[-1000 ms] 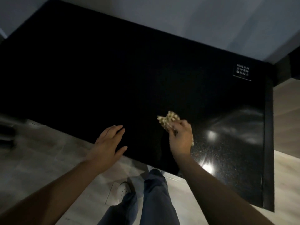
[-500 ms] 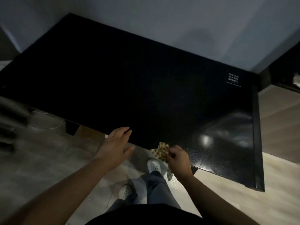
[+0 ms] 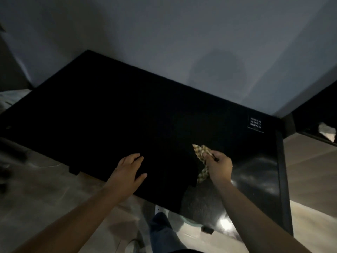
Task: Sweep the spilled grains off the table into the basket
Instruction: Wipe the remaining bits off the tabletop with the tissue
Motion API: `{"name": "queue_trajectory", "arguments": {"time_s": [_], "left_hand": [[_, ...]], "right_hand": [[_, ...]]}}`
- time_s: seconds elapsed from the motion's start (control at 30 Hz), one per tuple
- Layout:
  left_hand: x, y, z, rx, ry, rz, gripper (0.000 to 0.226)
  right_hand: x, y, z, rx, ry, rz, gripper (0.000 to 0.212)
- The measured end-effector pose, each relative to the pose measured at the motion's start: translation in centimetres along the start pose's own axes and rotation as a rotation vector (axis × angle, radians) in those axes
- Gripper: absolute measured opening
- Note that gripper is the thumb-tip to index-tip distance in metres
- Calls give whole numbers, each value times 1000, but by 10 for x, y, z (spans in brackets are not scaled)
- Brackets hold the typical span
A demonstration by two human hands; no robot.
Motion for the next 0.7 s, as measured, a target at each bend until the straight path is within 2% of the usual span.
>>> {"name": "queue_trajectory", "arguments": {"time_s": [0.13, 0.37, 0.7], "left_hand": [[-9, 12, -46, -37, -14, -12, 63], [8, 24, -151, -116, -186, -63, 65], [24, 6, -256, -176, -258, -324, 86]], "right_hand": [[-1, -20, -69, -18, 2, -12, 26], [4, -38, -202, -94, 62, 24, 26], [42, -67, -331, -174, 141, 149, 23]]}}
Point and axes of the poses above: each hand's wrist, its own z-axis away from the middle knuckle, its own x-axis out of the palm, y = z × x, the point moved 7 cm from there along -z, towards the middle knuckle, and after that the axes turned 10 degrees about z, right-handed, at the moved point
